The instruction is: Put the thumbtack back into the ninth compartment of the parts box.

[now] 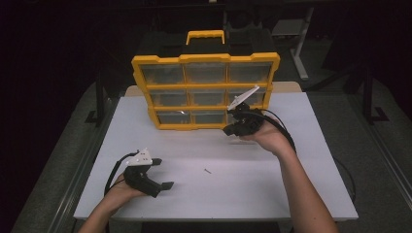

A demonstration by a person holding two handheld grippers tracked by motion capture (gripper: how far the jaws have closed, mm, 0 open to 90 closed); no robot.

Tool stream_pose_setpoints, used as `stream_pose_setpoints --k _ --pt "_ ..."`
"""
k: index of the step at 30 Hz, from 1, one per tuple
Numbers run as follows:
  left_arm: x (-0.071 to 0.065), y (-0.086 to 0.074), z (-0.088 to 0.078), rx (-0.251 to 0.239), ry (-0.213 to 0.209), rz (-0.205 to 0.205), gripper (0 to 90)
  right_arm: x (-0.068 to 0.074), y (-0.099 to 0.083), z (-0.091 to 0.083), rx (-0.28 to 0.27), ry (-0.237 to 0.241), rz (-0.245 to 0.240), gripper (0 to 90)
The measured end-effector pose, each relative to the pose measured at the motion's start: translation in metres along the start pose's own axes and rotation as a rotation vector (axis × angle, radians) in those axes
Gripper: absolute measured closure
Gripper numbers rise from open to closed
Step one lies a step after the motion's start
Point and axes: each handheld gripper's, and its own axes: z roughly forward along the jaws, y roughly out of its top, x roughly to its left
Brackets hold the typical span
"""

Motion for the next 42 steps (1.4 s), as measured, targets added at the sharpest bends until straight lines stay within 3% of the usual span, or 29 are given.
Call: stream_pose_setpoints --k 11,19,33,42 --pt "-0.001 0.0 0.0 -0.003 -0.002 0.0 0.0 -0.023 -0.011 -0.011 -0.035 -0.099 0.077 86.4" --pt "-0.001 0.0 -0.001 -0.005 -0.003 -0.003 0.0 -0.037 -0.019 -0.004 -0.03 -0.154 0.11 86.1" --pt "-0.001 0.0 0.0 -0.001 -0.006 -0.002 0.0 -0.054 -0.033 0.013 0.02 -0.16 0.17 85.9" --pt "-0.001 0.0 0.0 0.0 -0.006 -0.001 0.0 -0.053 -0.033 0.007 -0.003 -0.175 0.171 77.7"
